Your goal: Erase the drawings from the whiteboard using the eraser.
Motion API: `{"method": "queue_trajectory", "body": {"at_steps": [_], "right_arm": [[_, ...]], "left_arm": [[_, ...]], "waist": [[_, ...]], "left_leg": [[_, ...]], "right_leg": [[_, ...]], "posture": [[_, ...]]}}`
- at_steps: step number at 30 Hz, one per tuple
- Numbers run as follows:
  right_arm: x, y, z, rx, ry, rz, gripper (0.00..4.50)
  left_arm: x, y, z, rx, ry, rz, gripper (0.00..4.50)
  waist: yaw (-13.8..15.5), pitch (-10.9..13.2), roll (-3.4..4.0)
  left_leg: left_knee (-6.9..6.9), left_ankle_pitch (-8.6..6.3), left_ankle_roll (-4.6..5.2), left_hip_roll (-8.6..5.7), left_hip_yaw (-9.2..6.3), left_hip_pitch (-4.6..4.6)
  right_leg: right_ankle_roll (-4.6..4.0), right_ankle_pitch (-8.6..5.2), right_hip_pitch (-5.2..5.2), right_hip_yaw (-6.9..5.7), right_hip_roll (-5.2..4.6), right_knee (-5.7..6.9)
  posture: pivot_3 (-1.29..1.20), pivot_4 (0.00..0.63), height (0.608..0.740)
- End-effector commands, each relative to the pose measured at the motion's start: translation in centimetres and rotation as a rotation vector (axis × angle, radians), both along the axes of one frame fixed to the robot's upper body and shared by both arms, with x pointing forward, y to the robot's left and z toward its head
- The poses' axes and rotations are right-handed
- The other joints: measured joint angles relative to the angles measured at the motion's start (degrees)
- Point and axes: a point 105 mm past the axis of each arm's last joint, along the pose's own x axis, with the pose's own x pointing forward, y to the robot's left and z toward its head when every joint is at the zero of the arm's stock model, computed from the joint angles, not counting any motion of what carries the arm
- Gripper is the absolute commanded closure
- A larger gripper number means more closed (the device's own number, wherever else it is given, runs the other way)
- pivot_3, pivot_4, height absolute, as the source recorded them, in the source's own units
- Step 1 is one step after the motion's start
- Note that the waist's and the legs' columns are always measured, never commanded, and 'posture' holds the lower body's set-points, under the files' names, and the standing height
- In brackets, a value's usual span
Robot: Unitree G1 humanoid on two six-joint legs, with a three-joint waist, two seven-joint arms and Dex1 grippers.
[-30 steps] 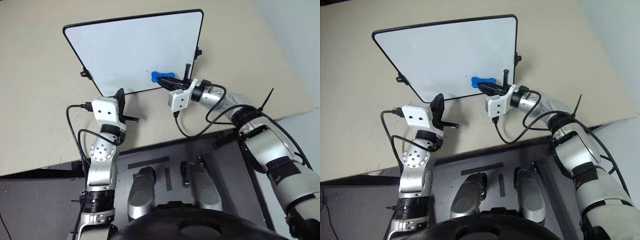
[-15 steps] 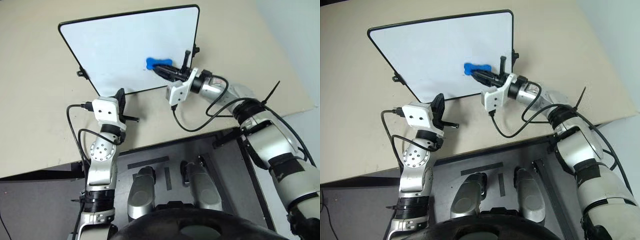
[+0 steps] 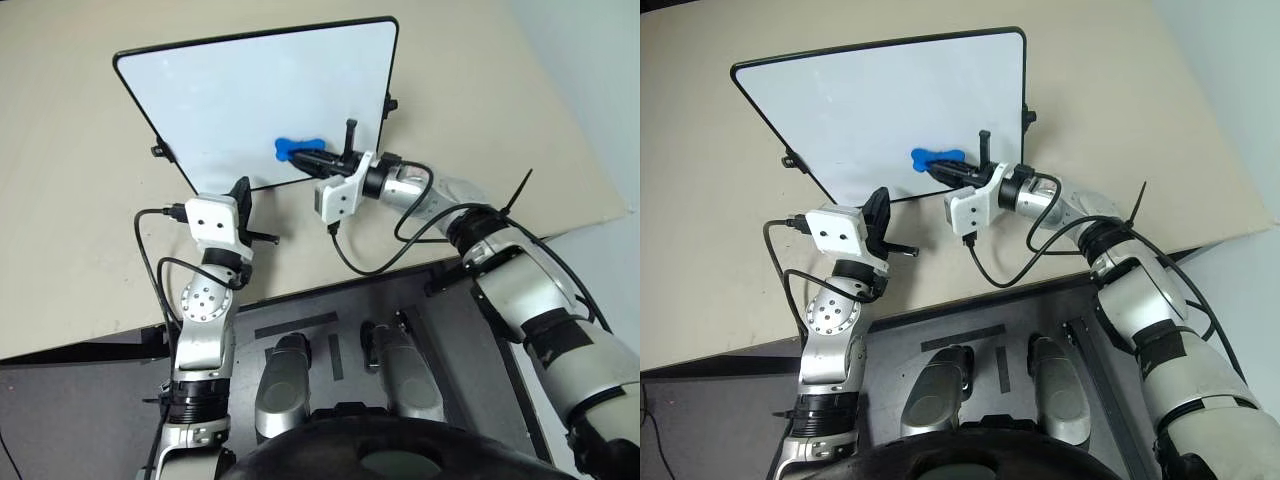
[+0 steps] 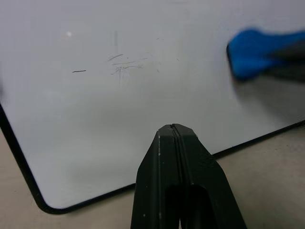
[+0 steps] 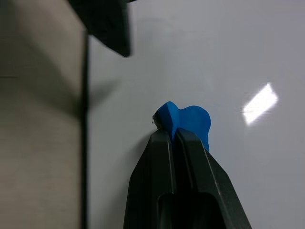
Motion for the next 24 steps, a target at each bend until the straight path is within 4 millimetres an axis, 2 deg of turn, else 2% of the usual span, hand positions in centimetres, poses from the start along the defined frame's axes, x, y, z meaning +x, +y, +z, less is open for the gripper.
{"method": "queue_trajectory", "body": {"at_steps": [1, 9, 14, 18, 24], "right_arm": [[0.2, 0.2, 0.1, -0.003, 0.008, -0.006, 4.49], [-0.1, -1.0, 1.0, 0.025, -0.012, 0.009, 4.49], [1.0, -1.7, 3.1, 0.098, -0.094, -0.058, 4.49], [1.3, -1.8, 4.8, 0.158, -0.142, -0.077, 4.49], [1.0, -1.4, 5.1, 0.176, -0.167, -0.059, 4.49]], "left_arm": [[-0.1, -0.2, 1.1, 0.002, -0.045, -0.008, 4.5], [-0.2, 0.1, 1.0, 0.001, -0.043, 0.005, 4.5], [-0.3, -0.3, 0.8, 0.0, -0.036, -0.009, 4.5], [-0.2, -0.2, 0.8, 0.001, -0.035, -0.012, 4.5], [-0.2, -0.3, 0.8, 0.001, -0.036, -0.011, 4.5]], "waist": [[0.0, 0.0, 0.0], [0.07, 0.0, 0.0], [0.15, 0.0, 0.0], [0.15, 0.0, 0.0], [0.14, 0.0, 0.0]], "left_leg": [[0.0, -0.01, 0.0, 0.0, 0.0, -0.02], [0.0, -0.16, 0.01, 0.0, 0.0, -0.04], [0.02, -0.24, 0.05, 0.0, 0.01, -0.06], [0.03, -0.24, 0.06, 0.0, 0.01, -0.06], [0.13, -0.23, 0.07, 0.0, 0.01, -0.02]], "right_leg": [[0.0, 0.0, 0.0, 0.0, 0.0, -0.03], [0.02, 0.03, 0.04, -0.01, 0.0, -0.23], [0.04, 0.06, 0.04, -0.03, 0.0, -0.31], [0.05, 0.12, 0.03, -0.03, 0.0, -0.3], [0.02, 0.43, 0.02, -0.05, 0.01, -0.38]], "posture": [[0.0, 0.15, 0.74], [0.0, 0.15, 0.74], [0.0, 0.15, 0.74], [0.0, 0.15, 0.74], [0.0, 0.15, 0.74]]}}
